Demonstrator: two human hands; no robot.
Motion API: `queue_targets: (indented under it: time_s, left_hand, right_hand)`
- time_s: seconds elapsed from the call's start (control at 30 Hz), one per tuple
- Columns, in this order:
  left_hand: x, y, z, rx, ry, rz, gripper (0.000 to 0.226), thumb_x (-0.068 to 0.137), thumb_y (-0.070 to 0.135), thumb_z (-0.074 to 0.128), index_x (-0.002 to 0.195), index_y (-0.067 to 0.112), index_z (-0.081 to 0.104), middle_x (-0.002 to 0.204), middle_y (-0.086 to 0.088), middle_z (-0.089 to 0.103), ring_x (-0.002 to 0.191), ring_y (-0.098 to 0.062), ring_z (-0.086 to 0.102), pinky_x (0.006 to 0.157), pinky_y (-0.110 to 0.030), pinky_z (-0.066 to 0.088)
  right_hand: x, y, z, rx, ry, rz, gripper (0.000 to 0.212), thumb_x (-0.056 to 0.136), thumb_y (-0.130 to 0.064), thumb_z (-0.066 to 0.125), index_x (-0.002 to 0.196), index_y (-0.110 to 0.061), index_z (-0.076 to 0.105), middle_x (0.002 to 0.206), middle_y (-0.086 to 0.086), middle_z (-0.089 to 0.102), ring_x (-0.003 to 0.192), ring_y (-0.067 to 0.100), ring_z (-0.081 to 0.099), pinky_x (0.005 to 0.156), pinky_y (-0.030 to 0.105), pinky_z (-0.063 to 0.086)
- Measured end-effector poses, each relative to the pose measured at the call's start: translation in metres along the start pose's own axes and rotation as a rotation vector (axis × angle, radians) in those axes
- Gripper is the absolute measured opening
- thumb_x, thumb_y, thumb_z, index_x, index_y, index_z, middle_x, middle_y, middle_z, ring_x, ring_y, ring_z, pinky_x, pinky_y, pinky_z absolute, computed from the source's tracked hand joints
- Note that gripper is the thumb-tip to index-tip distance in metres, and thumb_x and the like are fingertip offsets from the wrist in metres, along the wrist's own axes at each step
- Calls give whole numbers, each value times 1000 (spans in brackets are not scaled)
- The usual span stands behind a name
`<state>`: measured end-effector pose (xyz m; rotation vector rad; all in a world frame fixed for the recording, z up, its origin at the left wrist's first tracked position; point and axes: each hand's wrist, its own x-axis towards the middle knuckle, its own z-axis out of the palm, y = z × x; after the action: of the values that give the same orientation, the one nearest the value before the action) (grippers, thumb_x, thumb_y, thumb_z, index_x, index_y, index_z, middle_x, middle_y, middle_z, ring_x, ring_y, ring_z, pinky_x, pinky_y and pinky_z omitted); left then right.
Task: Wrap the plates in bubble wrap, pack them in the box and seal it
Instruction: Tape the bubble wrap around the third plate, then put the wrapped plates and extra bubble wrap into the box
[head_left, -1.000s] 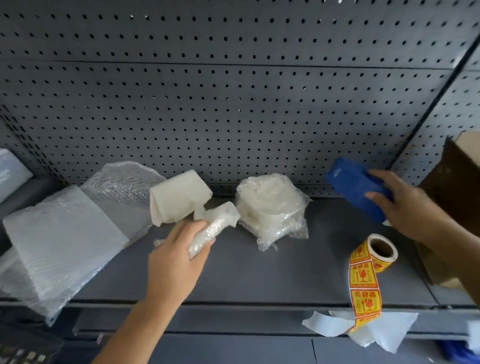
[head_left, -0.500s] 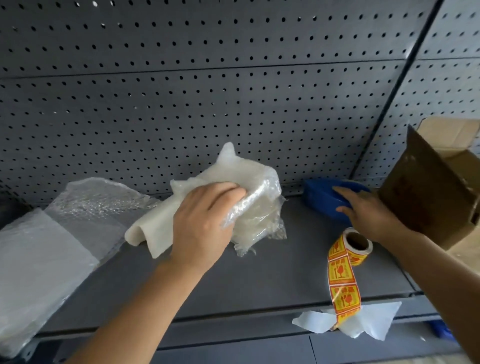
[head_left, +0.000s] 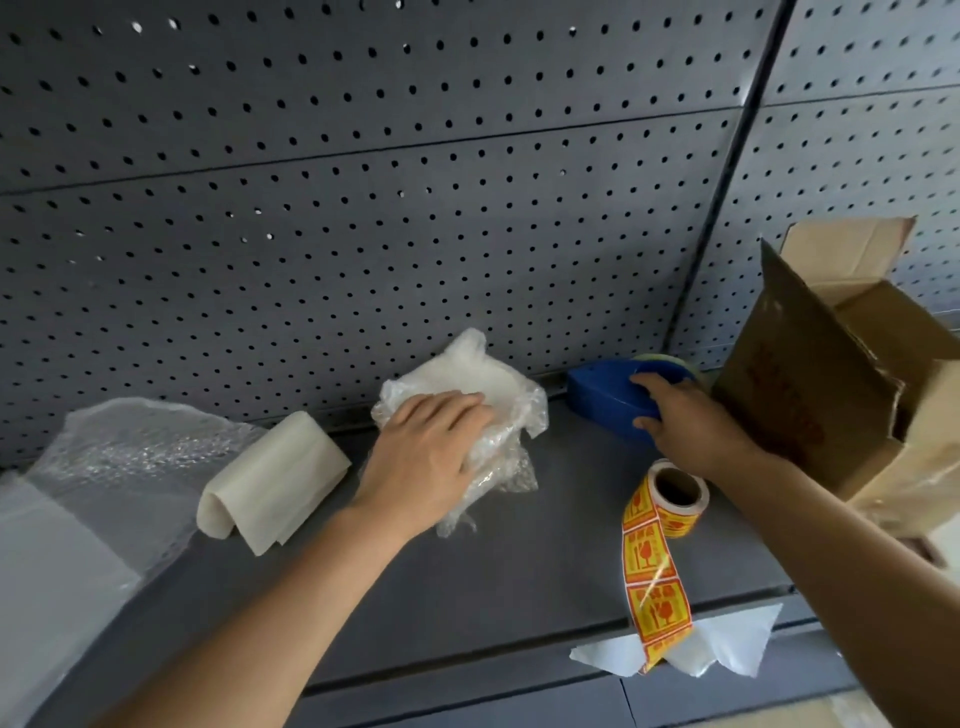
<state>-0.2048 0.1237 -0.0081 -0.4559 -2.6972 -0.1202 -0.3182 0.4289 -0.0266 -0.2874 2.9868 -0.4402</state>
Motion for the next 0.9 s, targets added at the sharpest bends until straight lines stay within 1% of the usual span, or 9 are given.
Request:
queue_targets:
  time_s: [0.1, 0.17, 0.33, 0.43, 0.53, 0.6, 0.7, 0.8, 0.9]
  left_hand:
    - [-5, -4, 1, 29, -118, -51, 70, 85, 80, 48, 129, 28, 62, 141, 6, 61, 130, -18, 57, 110, -36, 41]
    - [-8, -2, 1, 26, -168, -67, 89, 78, 93, 33, 135, 29, 58, 147, 8, 54, 135, -16, 50, 114, -33, 32]
    - [-10, 9, 0, -23, -93, -113, 82, 91, 86, 25, 136, 27, 60, 147, 10, 53, 138, -13, 45, 116, -31, 31]
    - [-10, 9, 0, -39, -110, -120, 81, 90, 85, 29, 134, 25, 61, 145, 10, 54, 137, -14, 48, 116, -30, 32]
    - [-11, 11, -1, -52, -88, -106, 81, 88, 85, 32, 130, 23, 62, 140, 7, 57, 134, -16, 52, 117, -30, 26]
    - [-11, 13, -2, -68, -52, -106, 82, 87, 86, 32, 129, 21, 62, 139, 6, 58, 133, -16, 53, 119, -34, 24]
    - [-10, 14, -6, -111, 0, -99, 82, 87, 86, 34, 128, 21, 62, 139, 7, 58, 133, -12, 50, 119, -37, 24]
    - [-11, 13, -6, -137, 37, -74, 80, 87, 85, 35, 128, 22, 62, 140, 8, 56, 135, -13, 49, 121, -40, 24]
    - [-15, 14, -8, -130, 103, -96, 75, 85, 79, 44, 130, 21, 62, 146, 6, 54, 138, -16, 48, 122, -49, 23]
  right_hand:
    - [-3, -10, -3, 8, -33, 1, 60, 100, -27, 58, 153, -24, 31, 138, 19, 49, 117, 32, 53, 96, 40, 50]
    - [-8, -14, -6, -9, -50, -4, 62, 101, -30, 56, 155, -22, 27, 146, 15, 45, 128, 31, 46, 105, 40, 44]
    - [-59, -40, -39, 24, -18, -190, 67, 100, -42, 54, 158, -28, 23, 158, -4, 31, 147, 18, 26, 117, 32, 32]
    - [-122, -51, -84, 169, 92, -394, 50, 99, -42, 55, 148, -40, 41, 148, -22, 40, 142, 1, 34, 115, 23, 34]
    - [-168, -36, -129, 220, 322, -475, 38, 97, -40, 59, 135, -36, 58, 135, -25, 52, 131, 3, 48, 105, 16, 39]
    - [-183, -16, -152, 191, 501, -420, 37, 93, -42, 58, 127, -31, 64, 128, -22, 57, 123, 6, 55, 99, 21, 43]
    - [-188, 18, -172, -24, 627, -202, 46, 88, -57, 53, 123, -31, 64, 123, -16, 59, 119, 17, 56, 95, 41, 51]
    - [-183, 39, -172, -280, 499, 33, 71, 79, -79, 52, 130, -30, 59, 130, -6, 60, 126, 26, 53, 99, 49, 48]
    - [-176, 42, -166, -385, 303, 159, 91, 69, -86, 41, 143, -33, 48, 143, -8, 52, 135, 22, 46, 110, 45, 40]
